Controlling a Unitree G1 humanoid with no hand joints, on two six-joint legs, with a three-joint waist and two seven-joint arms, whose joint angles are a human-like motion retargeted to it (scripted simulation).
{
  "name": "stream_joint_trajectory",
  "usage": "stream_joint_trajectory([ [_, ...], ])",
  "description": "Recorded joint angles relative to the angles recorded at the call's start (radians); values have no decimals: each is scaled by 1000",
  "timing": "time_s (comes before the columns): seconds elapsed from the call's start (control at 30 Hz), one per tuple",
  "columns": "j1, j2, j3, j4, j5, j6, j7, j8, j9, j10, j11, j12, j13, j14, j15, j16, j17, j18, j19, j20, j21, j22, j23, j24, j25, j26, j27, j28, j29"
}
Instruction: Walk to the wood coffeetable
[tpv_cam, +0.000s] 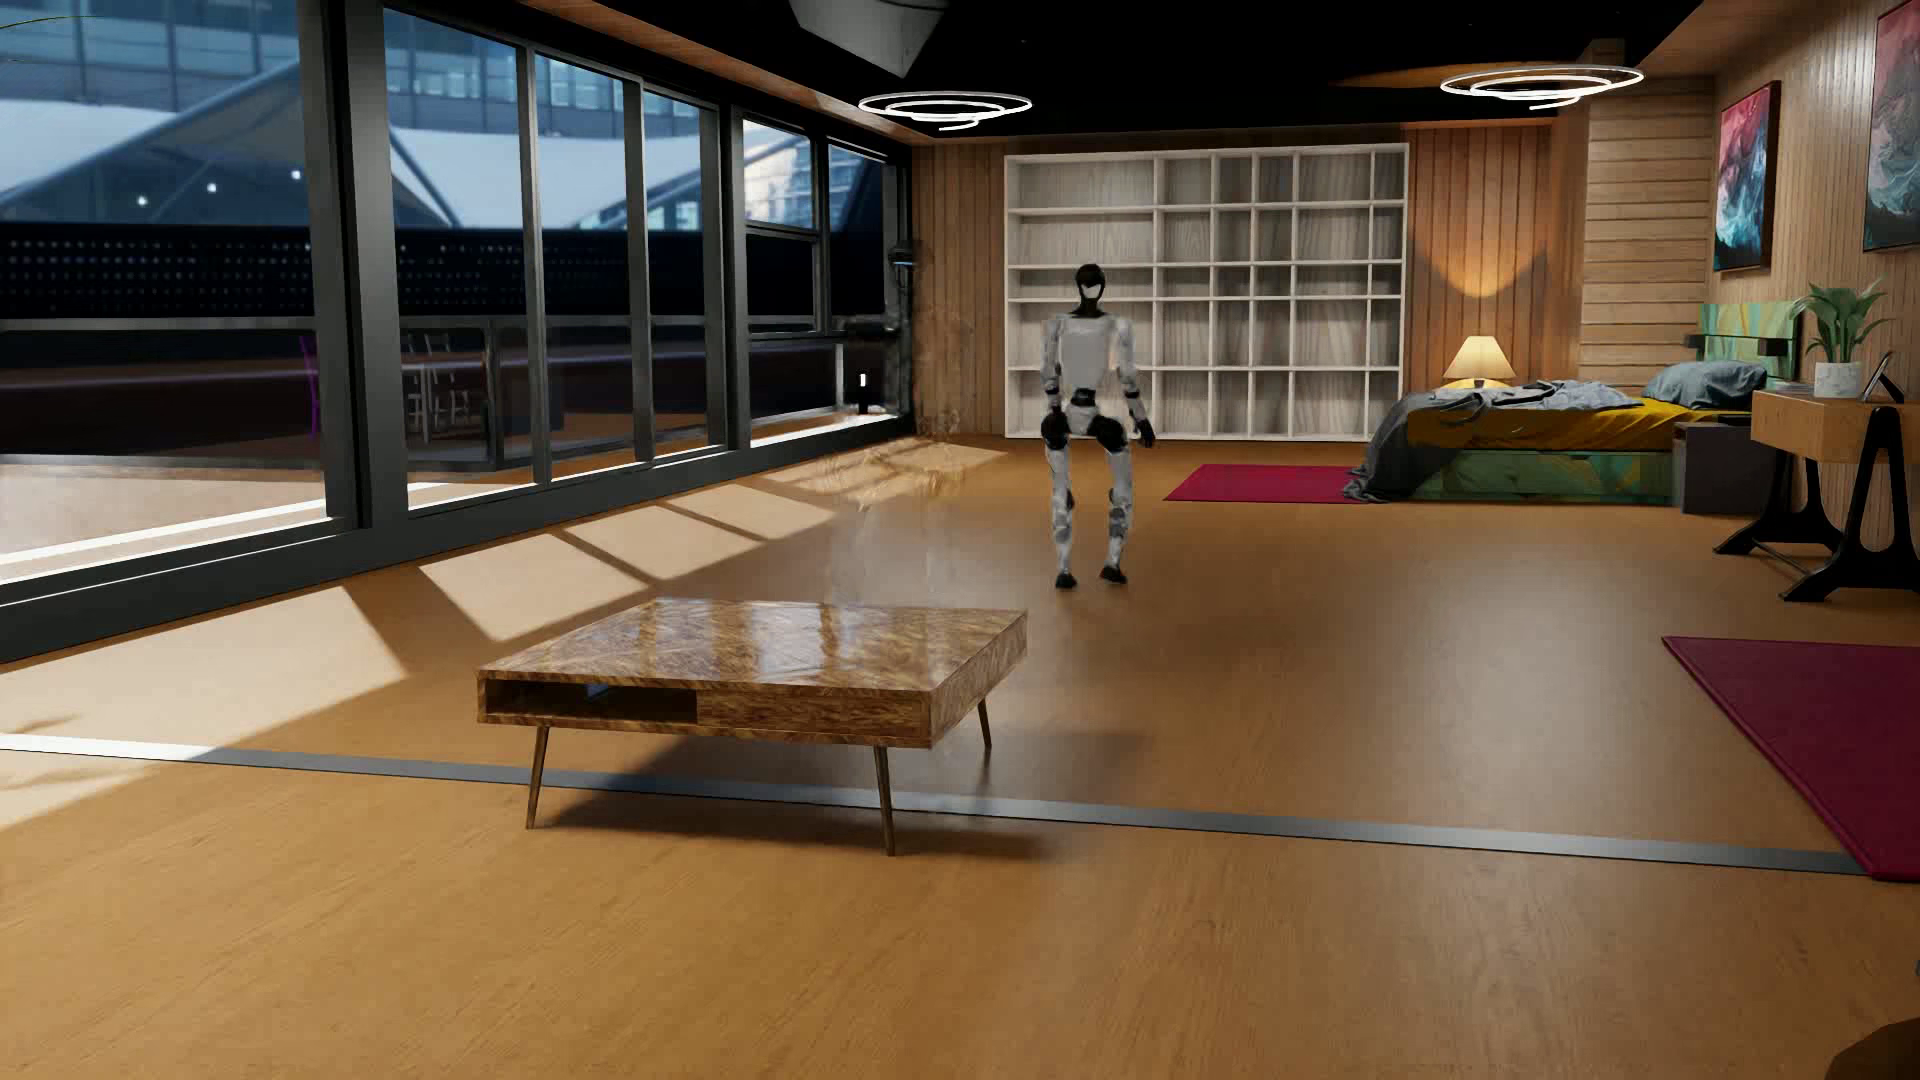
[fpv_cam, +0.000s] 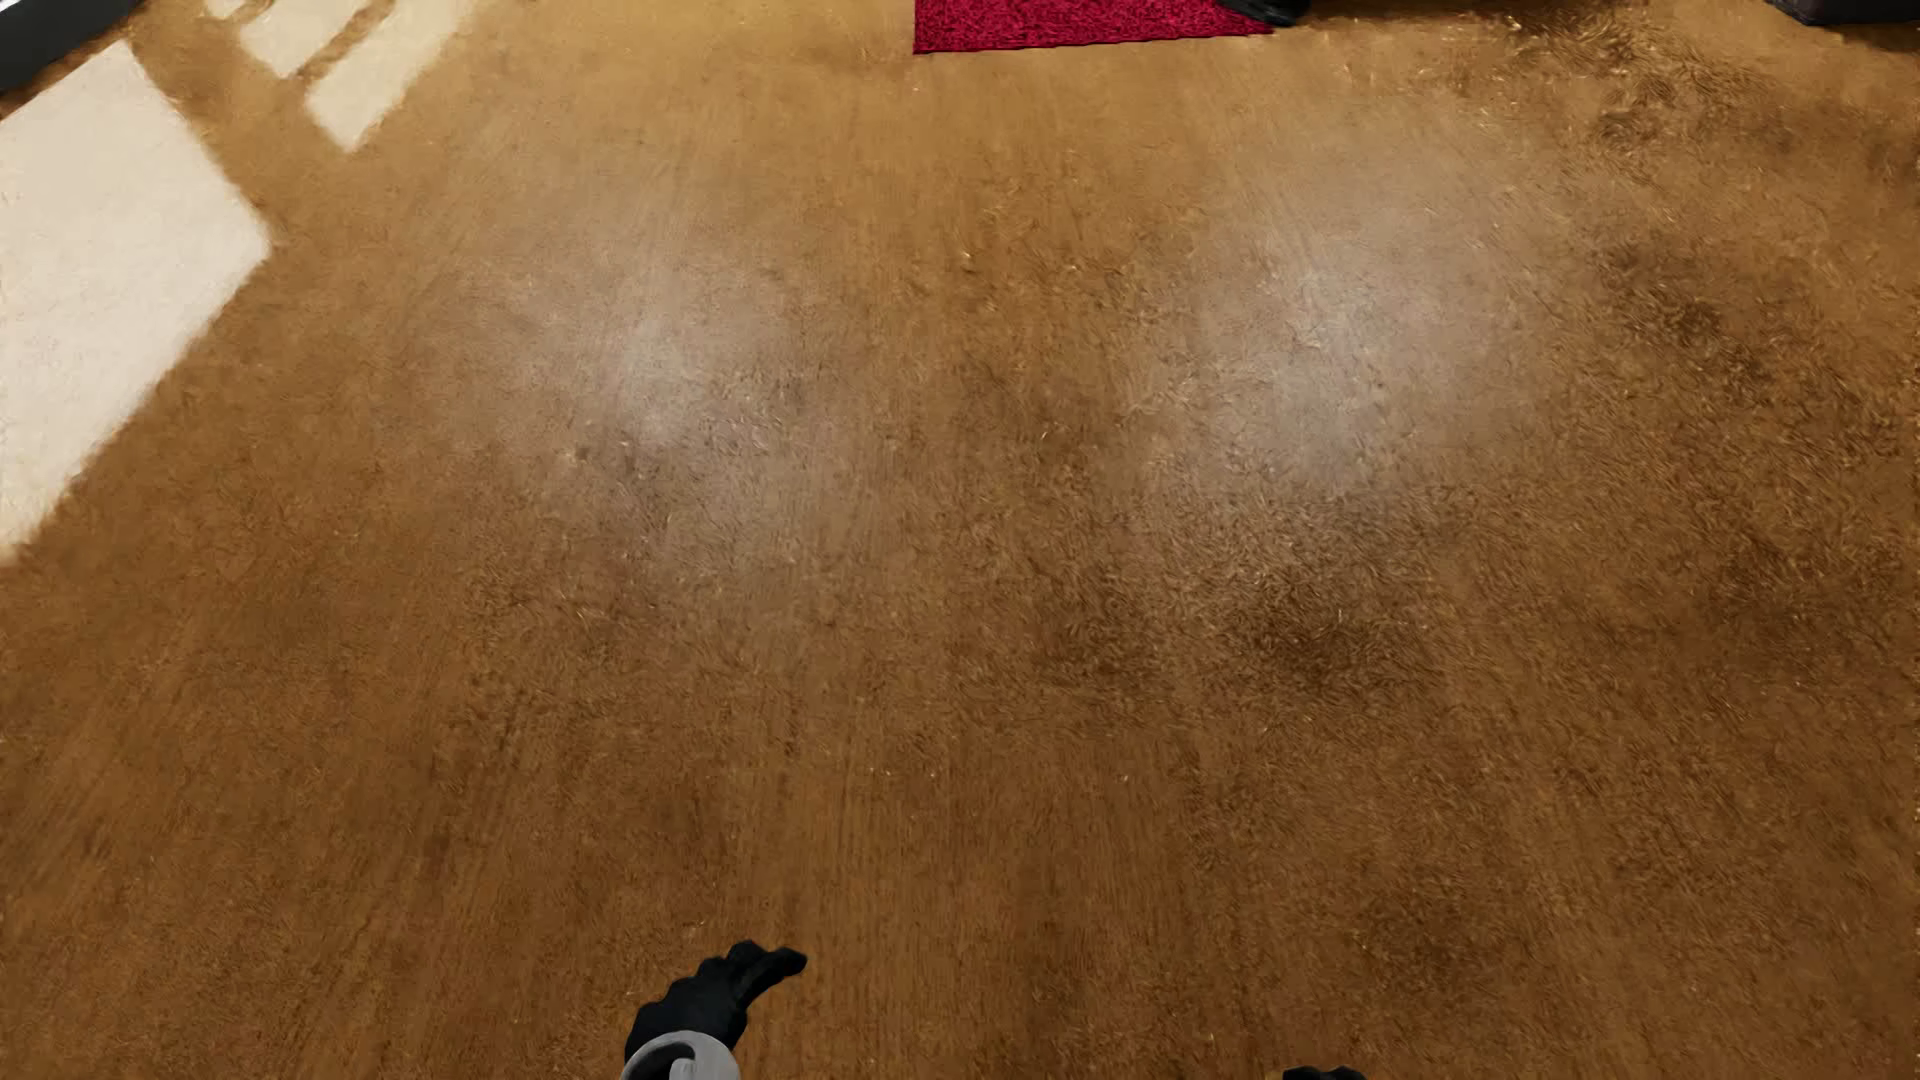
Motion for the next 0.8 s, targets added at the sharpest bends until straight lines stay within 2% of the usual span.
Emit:
stream_joint_trajectory([
  [0.03,27,-12,-8,3,19,5,-8,-24,-4,-19,-153,-19,-12,-9,13,6,5,-1,-17,-20,-3,-17,1,1,-6,-20,1,-6,6],
  [0.07,54,-16,-14,5,49,12,-17,-33,-10,-42,-314,-37,-20,-15,47,9,14,-1,-4,-46,-12,-32,6,5,-9,-38,5,-15,10],
  [0.1,81,-13,-18,6,78,18,-28,-31,-16,-64,-471,-53,-23,-19,91,9,24,-2,44,-72,-26,-43,10,8,-10,-53,10,-26,12],
  [0.13,108,-2,-21,7,107,25,-41,-21,-22,-87,-618,-66,-23,-21,116,6,37,-2,56,-97,-42,-52,14,9,-10,-63,15,-36,12],
  [0.2,158,-9,-25,5,139,36,-67,26,-29,-94,-700,-72,-14,-37,109,-9,53,-2,137,-134,-64,-66,24,4,-18,-75,19,-50,17],
  [0.27,219,22,-29,24,161,50,-88,23,-37,-96,-673,-49,-4,-28,238,-18,71,-5,23,-155,-65,-76,52,-4,-40,-78,22,-52,32],
  [0.3,242,52,-31,39,171,62,-99,13,-42,-82,-664,-28,2,2,281,-22,80,-10,-7,-159,-68,-70,71,-6,-51,-69,27,-50,38],
  [0.37,259,105,-31,80,193,93,-119,-24,-55,-23,-644,26,9,109,240,-27,97,-13,-18,-158,-73,-35,121,0,-72,-17,40,-49,49],
  [0.4,252,135,-30,101,206,108,-132,-43,-62,27,-643,51,9,187,214,-24,101,-30,-31,-162,-72,-11,144,8,-84,9,44,-57,60],
  [0.43,232,161,-31,123,219,120,-141,-61,-67,97,-637,71,8,261,186,-11,105,-59,-52,-178,-68,10,159,22,-96,23,41,-73,69],
  [0.47,191,175,-32,145,232,130,-147,-79,-69,204,-612,86,3,323,152,15,109,-110,-81,-205,-62,24,166,40,-106,19,33,-95,74],
  [0.53,52,182,-36,213,260,150,-141,-122,-62,494,-530,110,-27,460,70,93,126,-267,-120,-239,-41,13,164,61,-119,-10,16,-138,73],
  [0.57,-29,192,-36,257,276,162,-141,-150,-55,638,-498,126,-41,516,30,134,129,-295,-125,-225,-34,-6,181,46,-125,-20,-12,-154,53],
  [0.6,-106,215,-35,290,291,173,-148,-175,-48,752,-484,137,-60,480,-4,159,130,-287,-128,-193,-28,-22,191,20,-132,-13,-28,-159,35],
  [0.67,-237,275,-26,312,316,187,-162,-202,-35,853,-481,153,-96,341,-56,161,130,-233,-131,-120,-22,-34,206,-38,-146,33,-35,-102,0],
  [0.73,-336,328,-8,299,324,187,-164,-201,-27,782,-475,174,-138,198,-105,149,123,-184,-131,-60,-13,-71,199,-88,-143,52,-33,-50,-1],
  [0.8,-402,379,17,301,322,179,-140,-190,-24,569,-486,193,-175,111,-144,137,102,-145,-125,-42,18,-109,168,-112,-134,37,-63,-42,4],
])
